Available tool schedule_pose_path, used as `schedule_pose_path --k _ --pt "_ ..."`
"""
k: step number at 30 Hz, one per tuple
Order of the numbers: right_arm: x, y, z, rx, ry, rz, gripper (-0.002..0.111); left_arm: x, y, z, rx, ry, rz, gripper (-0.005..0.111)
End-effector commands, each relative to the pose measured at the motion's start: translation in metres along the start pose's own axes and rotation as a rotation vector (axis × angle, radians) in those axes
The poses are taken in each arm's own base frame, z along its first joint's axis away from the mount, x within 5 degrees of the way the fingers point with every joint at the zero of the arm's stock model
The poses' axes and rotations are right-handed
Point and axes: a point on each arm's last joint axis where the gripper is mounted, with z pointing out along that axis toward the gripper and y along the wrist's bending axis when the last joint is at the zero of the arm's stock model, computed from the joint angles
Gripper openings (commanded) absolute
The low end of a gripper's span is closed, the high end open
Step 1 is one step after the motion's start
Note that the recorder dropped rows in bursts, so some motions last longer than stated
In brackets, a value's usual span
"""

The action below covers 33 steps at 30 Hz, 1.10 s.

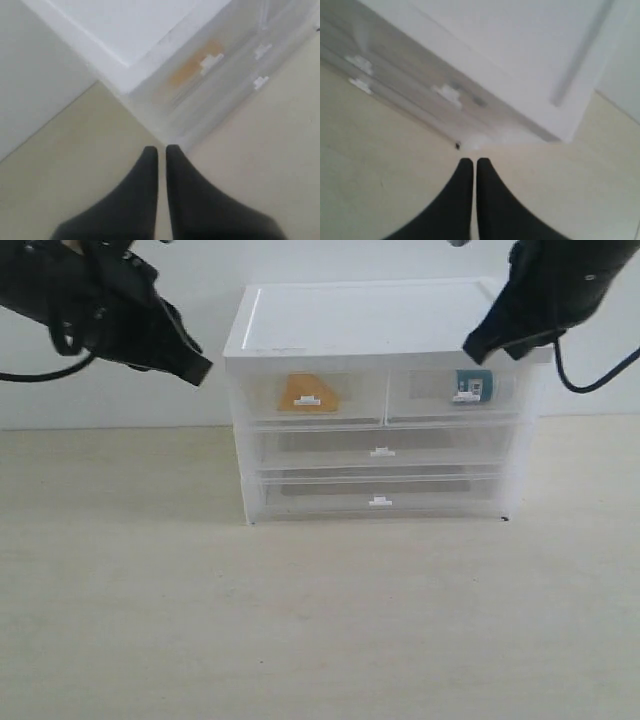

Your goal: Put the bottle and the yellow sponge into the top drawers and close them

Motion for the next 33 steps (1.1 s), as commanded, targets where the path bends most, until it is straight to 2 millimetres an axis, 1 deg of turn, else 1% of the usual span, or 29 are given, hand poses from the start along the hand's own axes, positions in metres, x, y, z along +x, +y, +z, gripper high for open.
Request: schedule_pose_path --k 1,3,6,8,10,14,16,19,22,23,24,27,30,33 --pt "0.029 -0.035 -0.018 0.064 0.123 0.16 0.0 0.019 0.022 -0.024 -0.018 0.117 -0.134 0.004" --pt "0.04 -0.045 -0.025 0.081 0.156 0.229 0.0 0.026 0.03 -0.033 -0.027 0.157 -0.181 0.004" --pt "0.061 -0.06 -0.044 0.12 0.165 0.322 0.0 0.033 0.036 -0.05 -0.042 0.203 -0.249 0.004" --pt "0.074 -0.065 -0.057 0.153 0.127 0.359 0.0 0.038 0.04 -0.062 -0.055 0.217 -0.274 0.004" --pt "0.084 -0.065 -0.07 0.189 0.046 0.395 0.0 0.043 0.041 -0.074 -0.077 0.196 -0.289 0.004" --pt "0.1 -0.052 -0.089 0.239 -0.155 0.421 0.0 0.062 0.036 -0.092 -0.142 0.109 -0.295 0.004" --pt "0.109 -0.044 -0.102 0.259 -0.276 0.443 0.0 0.071 0.031 -0.102 -0.182 0.036 -0.288 0.004" --pt "0.124 -0.031 -0.124 0.289 -0.43 0.454 0.0 0.085 0.021 -0.115 -0.233 -0.09 -0.31 0.004" --pt "0.142 -0.018 -0.139 0.307 -0.542 0.466 0.0 0.101 0.01 -0.128 -0.268 -0.194 -0.32 0.004" --pt "0.148 -0.013 -0.145 0.313 -0.581 0.471 0.0 0.105 0.006 -0.135 -0.284 -0.245 -0.328 0.004" --pt "0.153 -0.009 -0.149 0.315 -0.614 0.483 0.0 0.111 0.002 -0.138 -0.293 -0.27 -0.329 0.004" --pt "0.171 0.005 -0.164 0.326 -0.75 0.505 0.0 0.125 -0.009 -0.155 -0.33 -0.391 -0.338 0.004" --pt "0.188 0.019 -0.172 0.34 -0.867 0.5 0.0 0.139 -0.021 -0.17 -0.356 -0.492 -0.348 0.004" --pt "0.206 0.032 -0.175 0.347 -0.941 0.498 0.0 0.152 -0.031 -0.184 -0.378 -0.575 -0.344 0.004"
